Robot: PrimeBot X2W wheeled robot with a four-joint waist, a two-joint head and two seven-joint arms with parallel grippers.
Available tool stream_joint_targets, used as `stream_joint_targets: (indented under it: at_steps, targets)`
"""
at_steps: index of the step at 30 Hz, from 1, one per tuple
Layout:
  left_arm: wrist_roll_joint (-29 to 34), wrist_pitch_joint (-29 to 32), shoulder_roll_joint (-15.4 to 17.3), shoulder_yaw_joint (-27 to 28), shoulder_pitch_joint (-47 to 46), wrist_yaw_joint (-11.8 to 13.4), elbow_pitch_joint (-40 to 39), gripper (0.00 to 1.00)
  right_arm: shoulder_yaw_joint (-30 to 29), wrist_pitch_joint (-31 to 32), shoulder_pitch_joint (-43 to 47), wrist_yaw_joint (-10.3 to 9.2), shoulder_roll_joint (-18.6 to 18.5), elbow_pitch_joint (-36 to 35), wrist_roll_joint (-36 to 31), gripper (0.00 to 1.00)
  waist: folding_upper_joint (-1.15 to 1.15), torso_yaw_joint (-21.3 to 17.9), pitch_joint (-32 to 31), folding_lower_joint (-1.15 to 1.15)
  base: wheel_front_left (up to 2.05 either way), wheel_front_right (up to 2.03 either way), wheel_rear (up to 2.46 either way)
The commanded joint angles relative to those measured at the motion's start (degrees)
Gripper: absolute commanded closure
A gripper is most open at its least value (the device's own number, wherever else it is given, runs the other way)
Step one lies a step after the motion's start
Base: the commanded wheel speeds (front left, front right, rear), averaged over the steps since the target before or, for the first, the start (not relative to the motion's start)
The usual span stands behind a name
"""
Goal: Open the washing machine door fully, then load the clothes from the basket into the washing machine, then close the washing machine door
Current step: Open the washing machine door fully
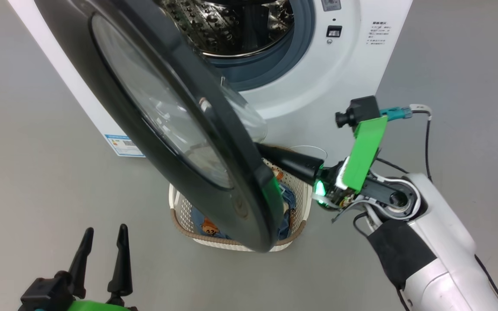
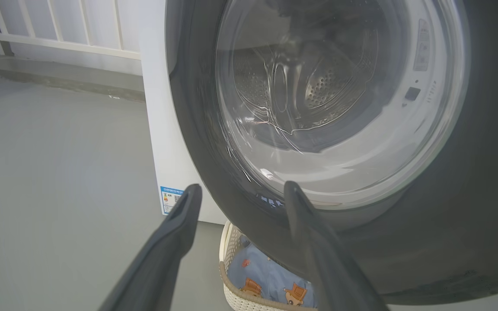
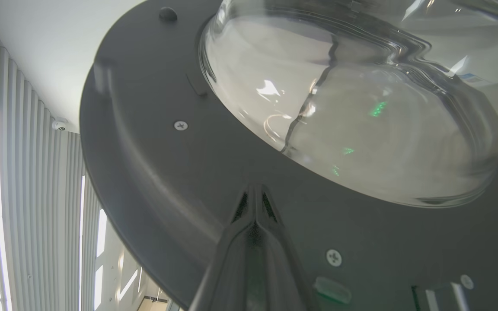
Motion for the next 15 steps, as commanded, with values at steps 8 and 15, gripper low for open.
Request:
stream_joint_targets:
  at_steps: [8, 15]
  targets:
    - [-0.39, -0.36, 0.51, 1.24, 0.11, -0.14, -1.73, 0.00, 5.62, -1.60, 1.14, 0.09, 1.78, -2.87, 2.59, 1.00, 0.00, -0.37, -0.52, 0.00, 0.00, 0.00, 0.00]
    - [-0.76, -0.36, 0.51, 0.91, 0.27, -0.14, -1.83, 0.00, 9.01, -3.28, 1.61, 0.09, 1.78, -3.41, 4.28, 1.00, 0.00, -0.38, -0.95, 0.00, 0.00, 0.00, 0.00]
